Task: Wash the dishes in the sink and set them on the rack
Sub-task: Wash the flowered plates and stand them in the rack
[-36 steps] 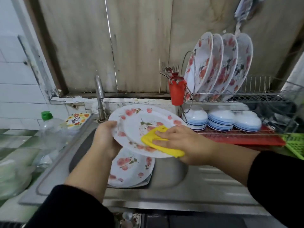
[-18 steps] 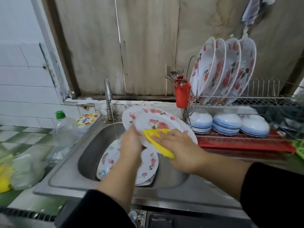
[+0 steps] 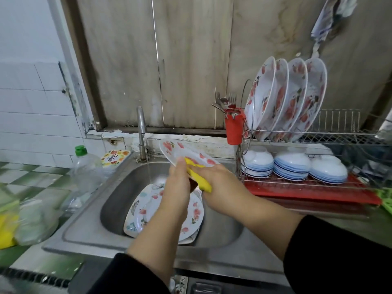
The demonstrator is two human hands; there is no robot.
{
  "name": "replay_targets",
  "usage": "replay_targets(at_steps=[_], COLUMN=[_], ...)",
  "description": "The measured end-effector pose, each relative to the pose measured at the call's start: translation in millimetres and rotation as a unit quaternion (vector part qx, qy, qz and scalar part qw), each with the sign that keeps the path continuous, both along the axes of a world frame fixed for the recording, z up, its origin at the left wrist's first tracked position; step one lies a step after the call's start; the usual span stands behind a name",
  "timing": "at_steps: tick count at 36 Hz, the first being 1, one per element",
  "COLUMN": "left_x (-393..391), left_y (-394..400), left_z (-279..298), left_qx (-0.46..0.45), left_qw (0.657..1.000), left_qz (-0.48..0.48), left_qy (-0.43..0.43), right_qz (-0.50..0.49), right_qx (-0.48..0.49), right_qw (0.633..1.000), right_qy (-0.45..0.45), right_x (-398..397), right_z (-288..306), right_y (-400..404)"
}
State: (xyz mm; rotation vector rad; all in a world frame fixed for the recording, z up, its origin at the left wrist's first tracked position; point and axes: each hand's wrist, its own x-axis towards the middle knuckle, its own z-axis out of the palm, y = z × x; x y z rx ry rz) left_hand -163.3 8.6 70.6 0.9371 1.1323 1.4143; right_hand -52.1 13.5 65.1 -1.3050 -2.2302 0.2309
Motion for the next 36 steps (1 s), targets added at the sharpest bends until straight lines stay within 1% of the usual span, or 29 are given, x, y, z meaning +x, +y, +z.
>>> replay_targets(at_steps=[2,4,5,7,8,9,10,11,12,13,14,16,17,18,19,21,23,25,27,28,31,33,35,36], left_x=[-7,-12,-13,-14,-14,-16,-18,-21,-24,-27,-29,-32,-34,-36,-39,-46,-55,-64,-73,-79,-85,-83,-75,-70], left_y=[0,1,1,3,2,4,4,5,5,6,6,4,2,1,-1,-4,-5,-10,-14,-17,-18,-19,-19,-20], left_z=[-3,-6,-10,-18,-21,-27,-31,-36,-38,-40,-40,-41,-40,-39,-39,-36,-34,-29,-24,-22,-18,-17,-15,-13], left_qx=[0.023,0.018,0.003,-0.045,-0.078,-0.111,-0.137,-0.162,-0.183,-0.199,-0.201,-0.176,-0.163,-0.156,-0.152,-0.142,-0.122,-0.073,-0.021,-0.009,-0.004,-0.003,-0.005,-0.004], left_qw=[0.998,0.998,0.998,0.999,0.997,0.993,0.988,0.982,0.977,0.972,0.968,0.956,0.951,0.95,0.949,0.951,0.957,0.963,0.959,0.958,0.95,0.953,0.964,0.968], left_qz=[-0.051,-0.059,-0.05,-0.008,0.017,0.046,0.072,0.093,0.108,0.111,0.097,0.065,0.068,0.083,0.101,0.137,0.193,0.248,0.279,0.288,0.309,0.294,0.253,0.234], left_qy=[-0.011,-0.024,-0.026,-0.021,-0.019,-0.008,-0.002,-0.012,-0.027,-0.061,-0.115,-0.226,-0.254,-0.259,-0.258,-0.238,-0.177,-0.075,-0.036,-0.02,0.034,0.067,0.083,0.087], right_qz=[-0.038,-0.076,-0.085,-0.096,-0.101,-0.099,-0.097,-0.096,-0.097,-0.098,-0.097,-0.095,-0.099,-0.108,-0.117,-0.142,-0.171,-0.208,-0.231,-0.233,-0.207,-0.175,-0.144,-0.139], right_qx=[-0.02,-0.039,-0.052,-0.091,-0.11,-0.129,-0.148,-0.169,-0.191,-0.216,-0.242,-0.28,-0.29,-0.297,-0.305,-0.313,-0.303,-0.275,-0.235,-0.216,-0.146,-0.082,-0.07,-0.071], right_qw=[0.998,0.99,0.981,0.947,0.921,0.886,0.842,0.789,0.737,0.693,0.66,0.625,0.617,0.615,0.619,0.639,0.669,0.706,0.748,0.768,0.835,0.896,0.952,0.968], right_qy=[0.041,0.109,0.164,0.292,0.359,0.434,0.51,0.582,0.641,0.681,0.704,0.723,0.725,0.722,0.714,0.688,0.656,0.619,0.576,0.556,0.489,0.399,0.262,0.199], right_x=[7,12,13,15,16,17,18,18,19,20,22,24,24,24,23,22,19,16,13,9,-3,-19,-37,-46], right_z=[9,15,17,18,15,13,11,9,8,5,2,-6,-10,-14,-17,-23,-26,-28,-28,-28,-18,-6,2,4], right_y=[0,-2,-4,-6,-6,-7,-7,-6,-5,-4,-1,2,3,3,3,2,1,1,2,5,15,28,43,48])
